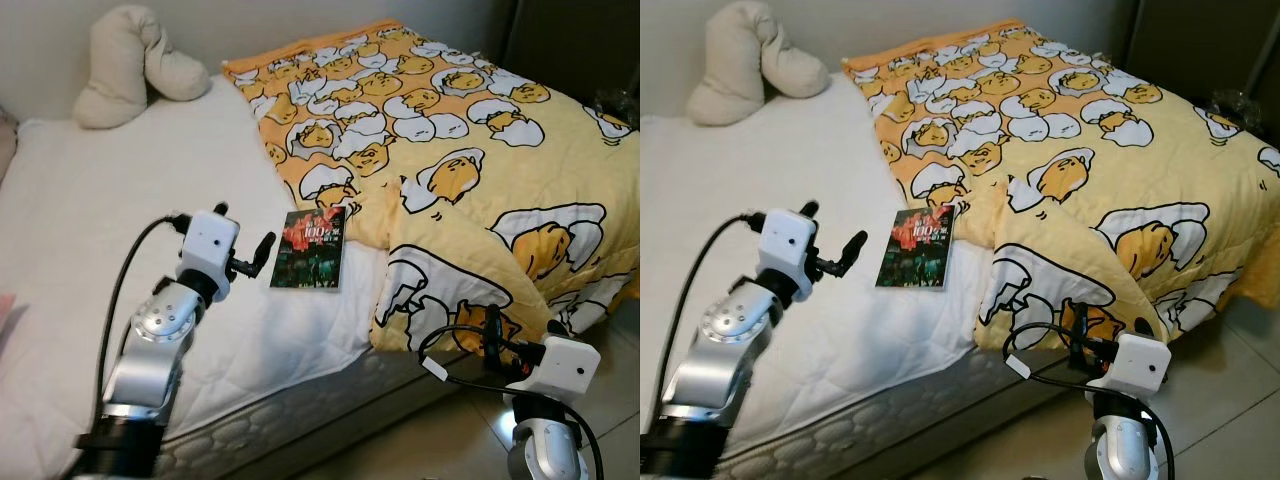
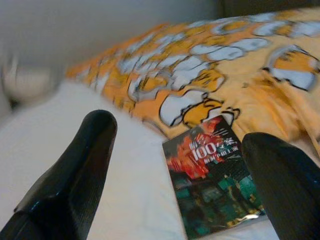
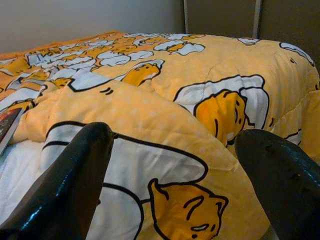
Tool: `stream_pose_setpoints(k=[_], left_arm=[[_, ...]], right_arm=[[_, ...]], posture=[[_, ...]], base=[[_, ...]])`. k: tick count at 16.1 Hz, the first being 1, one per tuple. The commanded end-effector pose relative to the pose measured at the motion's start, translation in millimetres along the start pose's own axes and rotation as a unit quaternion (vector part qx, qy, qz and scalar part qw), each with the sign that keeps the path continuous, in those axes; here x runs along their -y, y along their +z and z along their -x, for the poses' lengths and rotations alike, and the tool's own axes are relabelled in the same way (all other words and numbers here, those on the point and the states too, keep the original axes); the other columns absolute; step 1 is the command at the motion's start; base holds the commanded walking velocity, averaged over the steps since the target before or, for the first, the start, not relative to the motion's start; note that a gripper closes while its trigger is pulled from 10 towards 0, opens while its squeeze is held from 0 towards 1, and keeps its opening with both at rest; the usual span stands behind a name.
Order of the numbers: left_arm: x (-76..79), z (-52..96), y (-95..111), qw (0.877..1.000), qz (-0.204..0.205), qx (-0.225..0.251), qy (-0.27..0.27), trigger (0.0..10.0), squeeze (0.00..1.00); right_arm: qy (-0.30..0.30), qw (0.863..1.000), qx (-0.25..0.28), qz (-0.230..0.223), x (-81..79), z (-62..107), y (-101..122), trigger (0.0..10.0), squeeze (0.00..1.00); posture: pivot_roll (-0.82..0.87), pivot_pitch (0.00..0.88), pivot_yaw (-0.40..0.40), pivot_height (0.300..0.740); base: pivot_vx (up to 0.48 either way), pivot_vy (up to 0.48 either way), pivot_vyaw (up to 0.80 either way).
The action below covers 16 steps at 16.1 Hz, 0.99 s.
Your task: Clean up the room
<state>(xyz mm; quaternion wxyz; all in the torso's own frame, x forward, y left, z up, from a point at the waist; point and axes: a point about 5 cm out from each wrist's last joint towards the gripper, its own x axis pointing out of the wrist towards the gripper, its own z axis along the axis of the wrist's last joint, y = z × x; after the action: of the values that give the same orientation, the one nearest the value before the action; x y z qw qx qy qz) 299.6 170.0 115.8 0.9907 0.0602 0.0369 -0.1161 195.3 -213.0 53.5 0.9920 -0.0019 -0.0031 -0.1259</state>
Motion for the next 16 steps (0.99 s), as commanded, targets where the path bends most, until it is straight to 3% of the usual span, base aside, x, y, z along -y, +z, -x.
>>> stream_pose_setpoints(k=[1, 4, 5, 8, 11, 16], left_arm=[[-11.2, 1.8, -11.4, 0.998, 0.03, -0.03, 0.036, 10.0, 0.0], [-2.6, 7.2, -18.4, 0.999, 0.016, -0.029, 0.015, 10.0, 0.0], [3.5, 11.2, -17.2, 1.0, -0.019, -0.012, -0.017, 10.0, 0.0], [5.3, 15.9, -11.0, 0.999, 0.025, 0.032, -0.001, 10.0, 0.0], [16.5, 8.5, -8.9, 0.999, 0.012, 0.028, -0.021, 10.0, 0.0], [20.8, -1.9, -13.2, 0.999, 0.027, 0.01, -0.02, 10.0, 0.0]], right_arm=[[0.009, 1.0, 0.017, -0.006, -2.6, -6.2, 8.4, 10.0, 0.0], [0.02, 0.999, 0.023, -0.026, -5.7, -15.9, 16.8, 10.0, 0.0], [0.037, 0.999, 0.019, -0.034, -11.1, -13.9, 17.4, 10.0, 0.0], [0.039, 0.998, 0.024, -0.047, -13.8, -11.7, 20.1, 10.0, 0.0], [0.04, 0.998, 0.027, -0.043, -15.4, -14.4, 21.1, 10.0, 0.0], [0.055, 0.998, 0.021, -0.034, -19.1, -18.0, 22.9, 10.0, 0.0]], posture=[[-0.11, 0.0, 0.179, 0.74], [-0.14, 0.0, 0.169, 0.74], [-0.14, 0.0, 0.168, 0.74], [-0.16, 0.0, 0.16, 0.74], [-0.17, 0.0, 0.149, 0.74], [-0.18, 0.0, 0.151, 0.74]], base=[[0.0, 0.0, 0.0], [0.0, 0.0, 0.0], [0.0, 0.0, 0.0], [0.0, 0.0, 0.0], [0.0, 0.0, 0.0], [0.456, 0.0, 0.0]])
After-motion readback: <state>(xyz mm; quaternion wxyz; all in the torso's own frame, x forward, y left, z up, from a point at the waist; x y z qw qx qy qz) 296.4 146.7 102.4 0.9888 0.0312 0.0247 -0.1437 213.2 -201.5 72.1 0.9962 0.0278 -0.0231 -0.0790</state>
